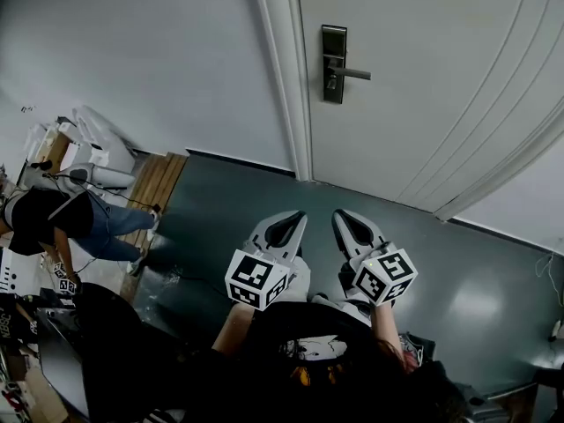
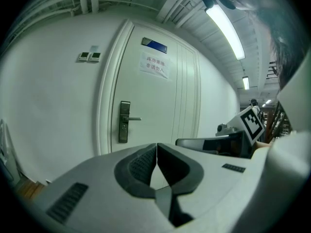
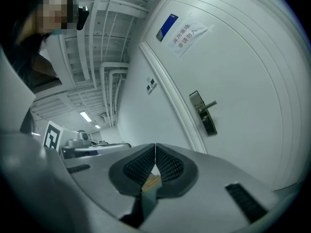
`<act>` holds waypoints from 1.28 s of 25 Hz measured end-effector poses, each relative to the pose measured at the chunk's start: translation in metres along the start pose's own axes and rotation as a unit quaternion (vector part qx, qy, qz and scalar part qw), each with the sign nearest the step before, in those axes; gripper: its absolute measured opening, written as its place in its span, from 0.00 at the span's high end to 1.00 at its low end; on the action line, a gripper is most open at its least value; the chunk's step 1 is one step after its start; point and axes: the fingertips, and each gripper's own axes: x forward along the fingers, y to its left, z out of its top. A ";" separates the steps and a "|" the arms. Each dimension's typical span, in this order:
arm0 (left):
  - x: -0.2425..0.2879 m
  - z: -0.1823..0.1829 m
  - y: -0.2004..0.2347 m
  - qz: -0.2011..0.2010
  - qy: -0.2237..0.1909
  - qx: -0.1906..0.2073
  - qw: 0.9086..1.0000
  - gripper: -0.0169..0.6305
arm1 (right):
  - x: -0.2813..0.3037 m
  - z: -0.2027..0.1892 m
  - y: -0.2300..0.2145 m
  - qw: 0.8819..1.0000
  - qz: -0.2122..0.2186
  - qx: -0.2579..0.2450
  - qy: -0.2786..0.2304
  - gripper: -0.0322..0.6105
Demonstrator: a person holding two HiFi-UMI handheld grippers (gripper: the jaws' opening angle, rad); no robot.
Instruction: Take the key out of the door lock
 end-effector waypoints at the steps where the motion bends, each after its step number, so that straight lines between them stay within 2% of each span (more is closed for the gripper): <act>1: 0.006 0.001 0.006 -0.004 0.000 -0.001 1.000 0.96 | 0.006 0.001 -0.004 1.000 -0.003 0.001 0.000 0.94; 10: 0.065 0.022 0.073 -0.044 -0.002 0.010 0.999 0.96 | 0.087 0.018 -0.046 0.999 -0.031 0.016 0.001 0.94; 17: 0.095 0.034 0.125 -0.066 -0.004 -0.001 0.998 0.96 | 0.141 0.030 -0.064 0.998 -0.052 0.033 0.002 0.94; 32: 0.130 0.041 0.186 -0.126 -0.009 -0.007 0.992 0.96 | 0.206 0.039 -0.094 0.992 -0.113 0.047 -0.008 0.94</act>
